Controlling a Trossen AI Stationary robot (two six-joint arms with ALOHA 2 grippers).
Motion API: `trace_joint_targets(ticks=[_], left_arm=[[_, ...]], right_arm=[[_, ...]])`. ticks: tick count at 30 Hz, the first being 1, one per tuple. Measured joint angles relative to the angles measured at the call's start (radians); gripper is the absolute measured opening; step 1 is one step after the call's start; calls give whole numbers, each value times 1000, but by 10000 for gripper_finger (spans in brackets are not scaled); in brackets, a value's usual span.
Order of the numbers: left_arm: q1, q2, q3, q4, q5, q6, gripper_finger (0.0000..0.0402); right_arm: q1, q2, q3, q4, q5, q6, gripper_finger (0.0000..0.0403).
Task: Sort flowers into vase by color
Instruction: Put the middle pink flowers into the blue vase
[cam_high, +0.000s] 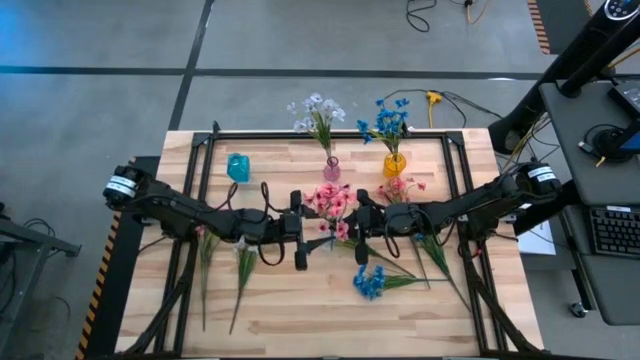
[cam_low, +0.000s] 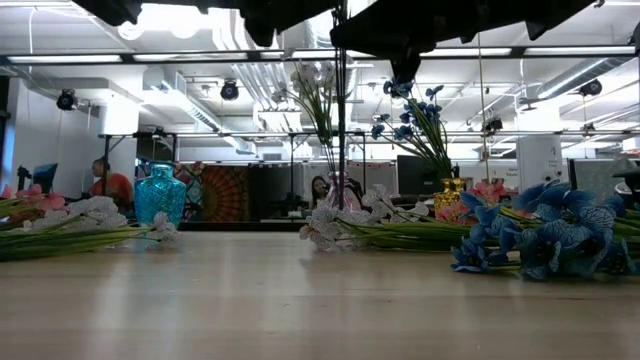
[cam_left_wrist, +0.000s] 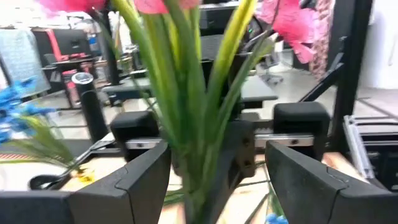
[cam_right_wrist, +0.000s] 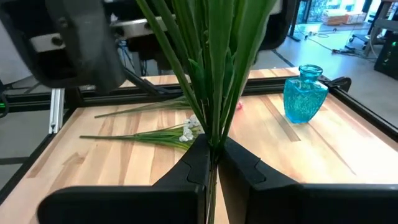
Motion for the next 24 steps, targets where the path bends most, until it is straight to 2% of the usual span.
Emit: trace_joint_targets(ticks=[8,12,15,20,24], left_arm=[[1,78,64,21,-7,38,240],[2,97,95,19,-10,52,219],[2,100,98,18,-20,52,184],[2,92,98,-20,-103,34,105],[2,91,98,-30,-106,29,42]], right_arm=[[0,0,0,0,0,-2,17],[0,0,0,0,0,-2,17],[0,0,0,-3,0,-3,17],[0,0,0,-1,1,-6,18],[0,0,0,0,1,-12,32]])
